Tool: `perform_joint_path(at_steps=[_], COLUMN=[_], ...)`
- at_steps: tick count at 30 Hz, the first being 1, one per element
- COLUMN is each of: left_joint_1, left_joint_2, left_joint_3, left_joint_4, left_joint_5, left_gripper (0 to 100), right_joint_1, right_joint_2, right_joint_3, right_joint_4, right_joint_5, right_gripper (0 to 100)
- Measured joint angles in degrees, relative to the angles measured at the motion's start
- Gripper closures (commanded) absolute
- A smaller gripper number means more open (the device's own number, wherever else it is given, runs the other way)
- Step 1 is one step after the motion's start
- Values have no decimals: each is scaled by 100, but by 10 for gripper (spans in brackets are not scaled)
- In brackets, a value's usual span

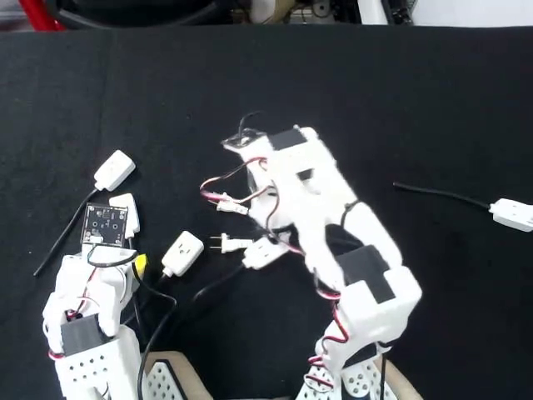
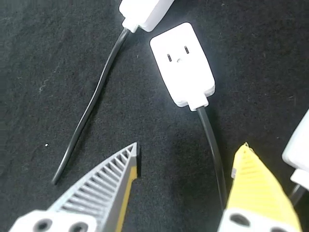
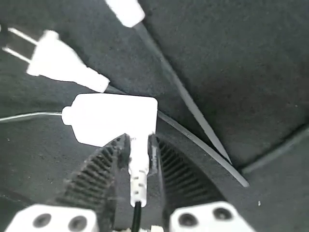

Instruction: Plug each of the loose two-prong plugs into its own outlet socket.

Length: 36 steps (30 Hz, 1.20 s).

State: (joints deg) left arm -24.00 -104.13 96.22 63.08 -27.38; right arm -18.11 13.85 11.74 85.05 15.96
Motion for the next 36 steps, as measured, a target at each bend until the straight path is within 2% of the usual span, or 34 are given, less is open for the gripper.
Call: perform_joint_path(at_steps=[4, 11, 22, 28, 36], left_joint_1=[0, 0, 0, 0, 0], left_joint_2=[0, 0, 0, 0, 0], left_joint_3=[0, 9, 9, 9, 9], left_joint_4=[0, 0, 0, 0, 0], left_joint_5=[0, 0, 0, 0, 0], left_gripper=[694, 694, 694, 694, 694], right_joint_1=[747, 2303, 5354, 6303, 7262], right_joint_2=[0, 0, 9, 237, 1829], right_joint_3=[0, 0, -1073, -1873, -3490], right_joint_4=[237, 422, 378, 299, 70], right_joint_5=[316, 1292, 3138, 3666, 4229], right_gripper=[987, 987, 987, 987, 986])
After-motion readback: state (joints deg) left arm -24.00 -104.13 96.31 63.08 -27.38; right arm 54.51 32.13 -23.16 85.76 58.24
